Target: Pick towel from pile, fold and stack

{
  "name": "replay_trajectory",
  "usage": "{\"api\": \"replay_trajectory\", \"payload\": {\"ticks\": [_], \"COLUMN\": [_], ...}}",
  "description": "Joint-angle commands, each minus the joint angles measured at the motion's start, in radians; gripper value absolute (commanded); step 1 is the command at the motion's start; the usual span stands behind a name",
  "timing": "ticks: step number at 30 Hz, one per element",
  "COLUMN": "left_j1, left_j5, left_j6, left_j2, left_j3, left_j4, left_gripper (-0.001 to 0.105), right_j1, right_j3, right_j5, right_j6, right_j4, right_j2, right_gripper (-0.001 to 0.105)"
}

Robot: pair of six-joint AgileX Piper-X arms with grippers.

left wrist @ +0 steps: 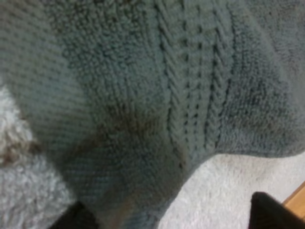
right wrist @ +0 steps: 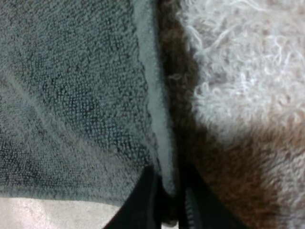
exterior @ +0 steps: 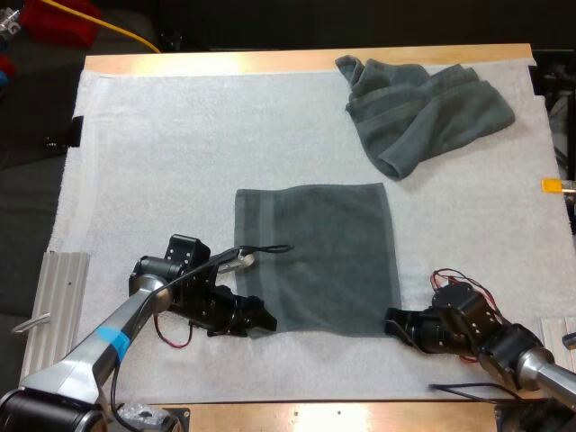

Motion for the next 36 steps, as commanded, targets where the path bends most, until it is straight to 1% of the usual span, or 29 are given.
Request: {"api": "replay_trajectory", "payload": {"ticks": [1,4,9,13,16,18,24,26,30,36], "left_j1": [-0.009,-0.009,-0.009,-0.009,-0.009,-0.009,-0.009,-0.009,-0.009,-0.009], "left_j5": [-0.005,-0.048,-0.106,-0.178,-0.219,-0.231,-0.245,-0.245,-0.245,-0.263], "left_j6": [0.000,0.000,0.000,0.000,0.006,0.012,0.028,0.038,0.045,0.068], "left_j2": [0.026,0.026,0.026,0.026,0.026,0.026,0.012,-0.010,-0.073,-0.204], "left_j3": [0.016,0.016,0.016,0.016,0.016,0.016,0.015,0.015,0.014,0.012], "left_j4": [-0.015,-0.015,-0.015,-0.008,-0.007,-0.007,-0.008,-0.007,0.008,0.080], "left_gripper": [0.053,0.041,0.030,0.011,0.002,0.000,0.000,0.000,0.000,0.000], "right_j1": [0.000,0.000,0.000,0.000,0.000,0.000,0.000,0.000,0.000,0.000], "right_j3": [0.005,0.005,0.005,0.005,0.005,0.005,0.005,0.005,0.005,0.005], "right_j5": [-0.009,-0.009,-0.009,-0.009,-0.009,-0.009,-0.010,-0.021,-0.053,-0.074], "right_j6": [-0.012,-0.012,-0.012,-0.012,-0.015,-0.019,-0.021,-0.036,-0.079,-0.080], "right_j4": [0.010,0.010,0.010,0.010,0.010,0.010,0.010,0.010,0.010,0.010], "right_j2": [0.005,0.005,0.005,0.005,0.005,0.005,0.005,0.005,0.005,0.005], "right_gripper": [0.001,0.001,0.001,0.001,0.001,0.001,0.001,0.001,0.001,0.001]}}
